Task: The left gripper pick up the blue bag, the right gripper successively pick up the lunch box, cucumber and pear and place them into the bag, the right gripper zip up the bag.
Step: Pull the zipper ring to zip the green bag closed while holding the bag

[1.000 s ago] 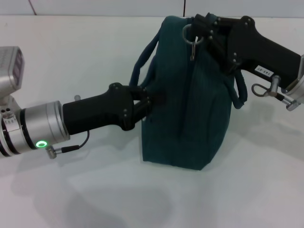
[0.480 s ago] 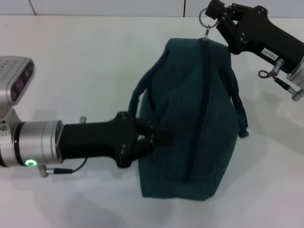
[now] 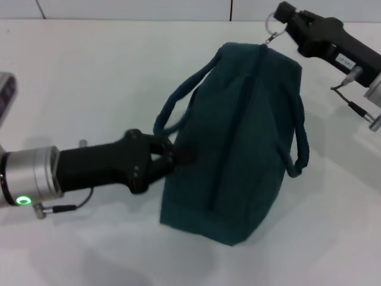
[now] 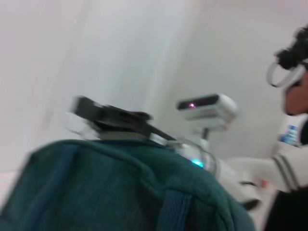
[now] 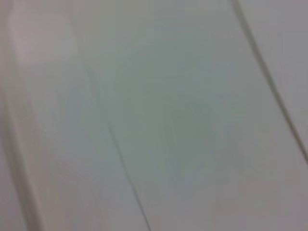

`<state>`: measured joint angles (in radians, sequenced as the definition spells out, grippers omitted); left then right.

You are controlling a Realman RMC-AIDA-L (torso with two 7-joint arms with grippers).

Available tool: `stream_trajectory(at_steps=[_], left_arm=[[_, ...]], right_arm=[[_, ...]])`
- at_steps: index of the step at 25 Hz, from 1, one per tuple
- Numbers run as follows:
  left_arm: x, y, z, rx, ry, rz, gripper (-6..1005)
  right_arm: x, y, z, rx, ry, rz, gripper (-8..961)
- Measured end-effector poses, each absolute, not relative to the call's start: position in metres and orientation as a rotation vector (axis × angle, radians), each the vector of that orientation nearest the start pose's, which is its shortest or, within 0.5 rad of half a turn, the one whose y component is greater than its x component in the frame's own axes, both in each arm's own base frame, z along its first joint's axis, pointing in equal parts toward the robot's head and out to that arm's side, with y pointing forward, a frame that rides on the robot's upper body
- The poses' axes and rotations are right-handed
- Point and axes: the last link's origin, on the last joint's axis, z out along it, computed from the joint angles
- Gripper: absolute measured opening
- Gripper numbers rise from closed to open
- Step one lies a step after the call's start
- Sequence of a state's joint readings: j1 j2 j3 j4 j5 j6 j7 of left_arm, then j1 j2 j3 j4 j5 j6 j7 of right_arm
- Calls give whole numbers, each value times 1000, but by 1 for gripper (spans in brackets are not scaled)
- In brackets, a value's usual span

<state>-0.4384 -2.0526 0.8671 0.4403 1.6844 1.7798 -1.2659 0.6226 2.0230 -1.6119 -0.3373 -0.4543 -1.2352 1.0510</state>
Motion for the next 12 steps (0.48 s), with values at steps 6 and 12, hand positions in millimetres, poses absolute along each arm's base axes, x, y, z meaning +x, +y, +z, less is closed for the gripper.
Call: stream_trajectory(at_steps=[6, 12], left_arm=[[-266, 282, -12, -2644, -707, -1149, 55], [-270, 291, -4, -2570, -685, -1120, 96]], right_arm=[[208, 381, -15, -2124, 847, 1392, 26], [211, 376, -10, -2087, 863, 1445, 27]])
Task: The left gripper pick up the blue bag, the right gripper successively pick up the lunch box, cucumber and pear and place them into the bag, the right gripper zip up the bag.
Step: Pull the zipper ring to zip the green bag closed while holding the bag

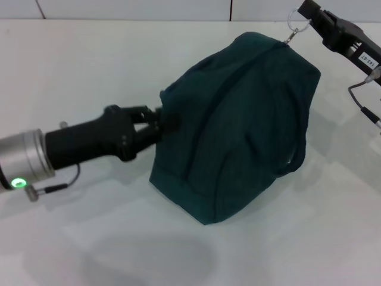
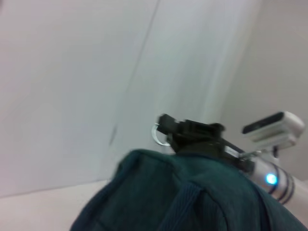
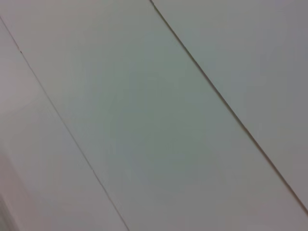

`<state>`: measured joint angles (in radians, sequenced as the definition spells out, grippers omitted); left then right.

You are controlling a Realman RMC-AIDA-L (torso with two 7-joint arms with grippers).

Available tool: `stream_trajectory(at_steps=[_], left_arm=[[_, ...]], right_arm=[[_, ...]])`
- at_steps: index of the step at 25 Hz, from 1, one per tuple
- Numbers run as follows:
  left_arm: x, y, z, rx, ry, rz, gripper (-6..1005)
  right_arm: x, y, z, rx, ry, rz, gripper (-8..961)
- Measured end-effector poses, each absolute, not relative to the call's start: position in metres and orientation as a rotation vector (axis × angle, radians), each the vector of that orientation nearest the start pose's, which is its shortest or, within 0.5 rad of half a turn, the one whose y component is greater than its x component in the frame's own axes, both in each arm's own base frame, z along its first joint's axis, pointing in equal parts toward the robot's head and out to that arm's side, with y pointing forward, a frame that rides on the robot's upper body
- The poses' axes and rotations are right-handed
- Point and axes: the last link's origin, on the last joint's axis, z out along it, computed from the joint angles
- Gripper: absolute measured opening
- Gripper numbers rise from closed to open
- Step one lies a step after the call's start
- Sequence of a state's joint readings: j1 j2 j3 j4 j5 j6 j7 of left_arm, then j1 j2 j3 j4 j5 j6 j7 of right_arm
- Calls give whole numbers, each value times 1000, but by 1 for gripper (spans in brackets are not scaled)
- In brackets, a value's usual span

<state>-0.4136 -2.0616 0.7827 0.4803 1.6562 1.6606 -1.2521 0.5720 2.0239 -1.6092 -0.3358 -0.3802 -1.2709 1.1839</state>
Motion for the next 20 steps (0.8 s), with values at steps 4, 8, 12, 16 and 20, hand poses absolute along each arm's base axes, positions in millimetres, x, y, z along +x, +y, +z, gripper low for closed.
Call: stream_trajectory(at_steps=[4, 8, 12, 16, 20], left_arm=[[-268, 301, 17, -2521, -637, -1111, 232], [-246, 317, 36, -2594, -616, -1051, 362], [-198, 340, 54, -2730, -590, -891, 451], [-142, 352, 59, -2831, -555, -693, 540], [-98, 354, 43, -2866, -559, -498, 685]], right_arm=[[211, 375, -10, -2086, 863, 1451, 27], [212, 374, -11, -2084, 866, 1451, 28], [214, 373, -12, -2080, 876, 1445, 28], [216, 374, -12, -2072, 883, 1438, 29], [217, 374, -11, -2063, 884, 1441, 29]])
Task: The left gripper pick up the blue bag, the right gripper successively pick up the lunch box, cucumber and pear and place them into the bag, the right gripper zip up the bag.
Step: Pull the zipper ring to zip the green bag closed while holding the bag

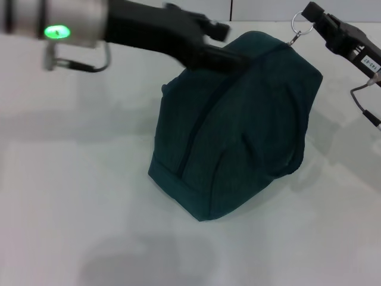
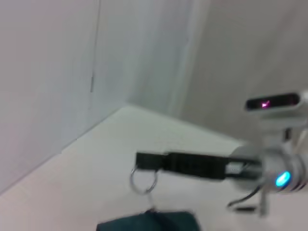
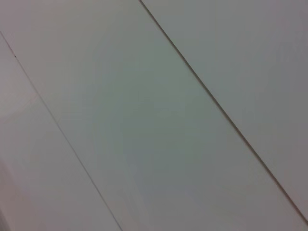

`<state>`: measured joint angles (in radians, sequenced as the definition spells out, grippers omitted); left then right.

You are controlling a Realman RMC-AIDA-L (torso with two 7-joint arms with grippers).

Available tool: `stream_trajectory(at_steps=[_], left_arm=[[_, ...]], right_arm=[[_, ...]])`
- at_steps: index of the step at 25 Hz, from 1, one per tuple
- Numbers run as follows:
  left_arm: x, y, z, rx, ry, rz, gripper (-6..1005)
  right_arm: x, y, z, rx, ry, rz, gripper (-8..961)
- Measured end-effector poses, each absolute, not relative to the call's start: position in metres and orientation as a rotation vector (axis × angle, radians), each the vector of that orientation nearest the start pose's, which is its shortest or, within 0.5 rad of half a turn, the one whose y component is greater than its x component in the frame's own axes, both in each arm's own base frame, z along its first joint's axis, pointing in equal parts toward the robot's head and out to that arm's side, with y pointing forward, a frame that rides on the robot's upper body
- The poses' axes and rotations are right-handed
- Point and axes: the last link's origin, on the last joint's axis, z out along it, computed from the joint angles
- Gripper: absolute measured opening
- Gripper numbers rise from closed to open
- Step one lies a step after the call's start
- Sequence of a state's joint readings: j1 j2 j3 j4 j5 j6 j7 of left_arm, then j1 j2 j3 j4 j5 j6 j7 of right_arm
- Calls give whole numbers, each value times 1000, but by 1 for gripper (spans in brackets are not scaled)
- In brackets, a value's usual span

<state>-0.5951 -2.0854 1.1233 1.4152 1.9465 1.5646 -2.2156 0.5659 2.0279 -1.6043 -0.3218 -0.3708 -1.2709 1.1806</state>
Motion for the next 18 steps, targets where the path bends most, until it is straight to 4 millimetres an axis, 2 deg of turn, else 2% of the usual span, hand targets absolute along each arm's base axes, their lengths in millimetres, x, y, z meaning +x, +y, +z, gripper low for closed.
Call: stream_trajectory(at_steps=[2, 6, 11, 18], left_arm=[[-86, 357, 31, -2858, -551, -392, 767], [-76, 360, 11, -2838, -559, -255, 780], [-76, 366, 4, -2792, -559, -191, 778], [-78, 369, 5, -2761, -596, -185, 748]], right_arm=[[216, 374, -11, -2060, 884, 1443, 30], [214, 375, -11, -2066, 878, 1448, 30], [214, 375, -10, -2068, 875, 1447, 31], [214, 376, -11, -2069, 876, 1444, 32]])
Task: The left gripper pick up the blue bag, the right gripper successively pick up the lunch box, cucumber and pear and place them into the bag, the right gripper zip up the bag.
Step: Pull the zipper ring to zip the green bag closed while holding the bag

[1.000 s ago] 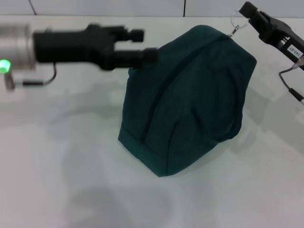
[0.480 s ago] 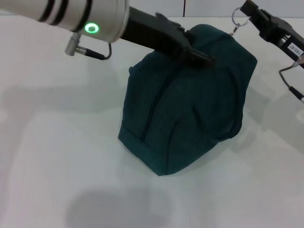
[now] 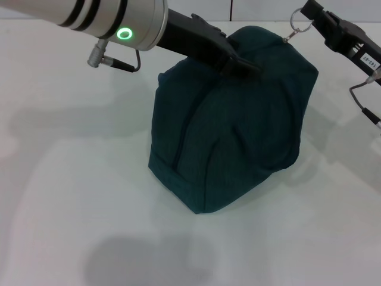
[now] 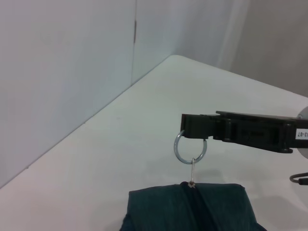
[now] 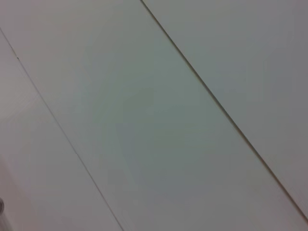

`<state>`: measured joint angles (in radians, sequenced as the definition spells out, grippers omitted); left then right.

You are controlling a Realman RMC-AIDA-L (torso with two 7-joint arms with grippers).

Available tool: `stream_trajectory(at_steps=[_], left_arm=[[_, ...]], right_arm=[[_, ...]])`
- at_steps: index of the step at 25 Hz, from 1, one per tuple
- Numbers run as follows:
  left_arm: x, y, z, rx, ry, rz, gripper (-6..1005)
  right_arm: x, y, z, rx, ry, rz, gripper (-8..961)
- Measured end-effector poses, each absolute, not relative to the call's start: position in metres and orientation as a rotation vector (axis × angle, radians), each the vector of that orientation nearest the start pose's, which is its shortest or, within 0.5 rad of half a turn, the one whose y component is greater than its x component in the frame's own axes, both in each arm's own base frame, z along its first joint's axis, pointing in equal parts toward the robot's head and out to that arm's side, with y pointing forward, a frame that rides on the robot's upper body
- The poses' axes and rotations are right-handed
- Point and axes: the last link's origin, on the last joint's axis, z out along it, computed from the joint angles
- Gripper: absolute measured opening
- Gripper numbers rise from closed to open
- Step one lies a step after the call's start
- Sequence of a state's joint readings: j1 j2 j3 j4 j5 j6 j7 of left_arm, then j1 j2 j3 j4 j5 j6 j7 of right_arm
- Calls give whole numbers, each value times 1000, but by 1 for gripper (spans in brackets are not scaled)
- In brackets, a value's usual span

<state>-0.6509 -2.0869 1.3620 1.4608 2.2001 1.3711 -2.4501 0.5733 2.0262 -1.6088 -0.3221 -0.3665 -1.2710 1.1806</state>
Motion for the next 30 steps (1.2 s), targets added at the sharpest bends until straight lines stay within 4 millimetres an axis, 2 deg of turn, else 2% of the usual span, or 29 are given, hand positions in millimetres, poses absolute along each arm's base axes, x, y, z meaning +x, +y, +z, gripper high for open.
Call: stream_trajectory(at_steps=[8, 14, 17, 22, 27, 30], left_arm=[[-78, 370, 4, -2760, -576, -165, 636], [-77, 370, 5, -2760, -571, -166, 429], [-76, 369, 5, -2763, -561, -165, 185], [-75, 368, 4, -2775, -551, -172, 78], [-71, 364, 8, -2784, -545, -222, 47], [-69, 362, 11, -2781, -536, -245, 63]], right_arm=[[214, 376, -11, -2067, 879, 1445, 32], [215, 375, -11, -2066, 885, 1444, 33], [216, 375, -11, -2064, 888, 1442, 34], [223, 373, -12, -2052, 913, 1425, 34], [248, 372, -20, -2004, 1021, 1303, 35], [261, 371, -25, -1980, 1077, 1225, 35]])
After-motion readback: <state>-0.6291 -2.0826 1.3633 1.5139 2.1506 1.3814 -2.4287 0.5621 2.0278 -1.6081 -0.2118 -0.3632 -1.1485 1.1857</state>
